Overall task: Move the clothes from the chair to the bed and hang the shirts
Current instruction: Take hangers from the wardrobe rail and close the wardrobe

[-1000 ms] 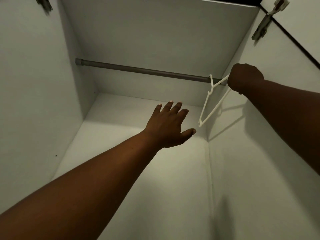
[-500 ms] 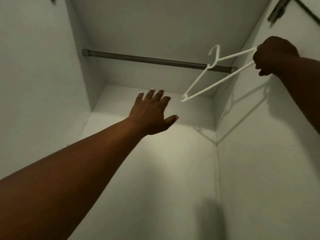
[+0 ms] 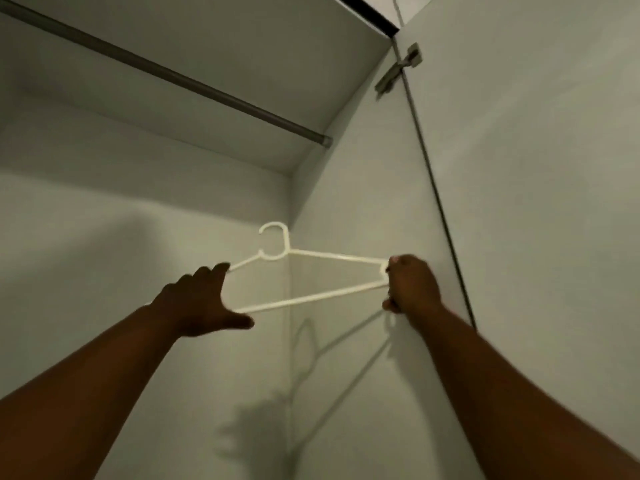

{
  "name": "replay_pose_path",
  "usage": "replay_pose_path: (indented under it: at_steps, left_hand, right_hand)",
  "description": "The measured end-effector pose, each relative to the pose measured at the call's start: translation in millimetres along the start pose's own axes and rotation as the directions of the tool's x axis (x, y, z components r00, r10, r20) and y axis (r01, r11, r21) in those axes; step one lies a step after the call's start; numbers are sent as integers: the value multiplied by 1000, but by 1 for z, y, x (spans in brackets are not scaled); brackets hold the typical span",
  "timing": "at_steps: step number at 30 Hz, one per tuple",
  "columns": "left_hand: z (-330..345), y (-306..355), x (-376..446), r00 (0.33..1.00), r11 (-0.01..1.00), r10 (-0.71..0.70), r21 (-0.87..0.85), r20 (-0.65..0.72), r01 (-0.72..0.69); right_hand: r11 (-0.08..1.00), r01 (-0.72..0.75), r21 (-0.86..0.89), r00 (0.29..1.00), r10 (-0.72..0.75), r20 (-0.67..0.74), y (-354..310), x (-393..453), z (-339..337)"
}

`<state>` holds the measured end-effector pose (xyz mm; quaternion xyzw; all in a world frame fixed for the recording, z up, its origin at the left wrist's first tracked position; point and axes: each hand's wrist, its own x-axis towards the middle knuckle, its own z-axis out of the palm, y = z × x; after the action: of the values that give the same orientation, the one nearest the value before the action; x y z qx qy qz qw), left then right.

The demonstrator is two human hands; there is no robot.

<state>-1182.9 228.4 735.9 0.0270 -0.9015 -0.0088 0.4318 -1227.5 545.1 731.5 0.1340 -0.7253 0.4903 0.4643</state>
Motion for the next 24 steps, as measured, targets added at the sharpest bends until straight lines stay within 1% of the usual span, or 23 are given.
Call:
replay_pose_path:
  at_steps: [1, 2, 3, 4, 5, 7, 8, 9, 10, 12, 13, 14, 15, 16, 17, 18, 19, 20, 22, 23, 24]
  left_hand:
    - [8, -1, -16, 998, 999, 38, 34, 43, -39]
    - [16, -2, -32, 994, 995, 73, 66, 83, -79]
    - [23, -4, -49, 985, 990, 110, 73, 129, -120]
    - [31, -4, -64, 977, 987, 142, 56, 162, -153]
    - [39, -5, -79, 964, 984, 166, 27, 207, -176]
    - [52, 2, -114, 928, 969, 240, -18, 284, -245]
    - [64, 6, -134, 909, 966, 253, -33, 331, -257]
    - [73, 14, -151, 888, 965, 261, -69, 380, -254]
    - [88, 17, -164, 874, 971, 238, -111, 424, -210]
    - [155, 5, -179, 848, 985, 126, -165, 515, -46]
    - [191, 3, -184, 819, 978, 134, -207, 559, -19]
    - [214, 8, -193, 815, 978, 144, -206, 562, -31]
    - [217, 19, -208, 803, 975, 164, -220, 573, -42]
    - [201, 46, -229, 806, 966, 187, -256, 562, -45]
    - [170, 77, -251, 803, 965, 234, -234, 549, -122]
    - [143, 109, -272, 780, 964, 253, -216, 573, -154]
    - [119, 139, -289, 726, 961, 276, -209, 630, -183]
    - [95, 165, -308, 687, 951, 304, -161, 660, -265]
    - [58, 216, -348, 696, 931, 354, -161, 625, -328]
    - [41, 245, -366, 670, 918, 384, -183, 635, -352]
    - [35, 270, -387, 659, 912, 404, -220, 635, -346]
  right_hand:
    - [997, -26, -74, 999, 24, -29, 17, -29, -1]
    - [978, -30, -205, 998, 18, -64, 31, -60, 0]
    - [932, -13, -362, 993, -31, -114, 44, -89, 1]
    - [887, 26, -461, 985, -103, -142, 57, -120, 1]
    - [870, 56, -490, 988, -121, -101, 69, -147, 3]
    - [844, 58, -532, 996, -13, 87, 94, -202, 3]
    - [799, 62, -599, 993, 12, 119, 105, -228, 2]
    - [752, 77, -655, 990, 20, 140, 113, -252, -2]
    - [727, 89, -681, 990, 9, 140, 115, -274, -9]
    - [648, 123, -752, 986, 8, 168, 131, -311, -29]
    - [598, 141, -789, 985, -7, 171, 143, -324, -40]
    - [565, 144, -812, 986, -16, 164, 161, -336, -51]
    - [547, 146, -824, 984, 7, 178, 169, -348, -63]
    - [524, 137, -841, 976, 73, 204, 174, -364, -84]
    - [525, 119, -843, 959, 160, 235, 176, -376, -107]
    - [543, 86, -835, 941, 232, 247, 173, -385, -137]
    - [527, 85, -846, 939, 242, 245, 174, -394, -165]
    - [537, 64, -841, 931, 271, 244, 173, -400, -191]
    - [526, 21, -850, 912, 339, 233, 173, -423, -256]
    - [511, 22, -860, 912, 343, 227, 175, -434, -289]
    - [501, 15, -865, 908, 355, 221, 178, -444, -320]
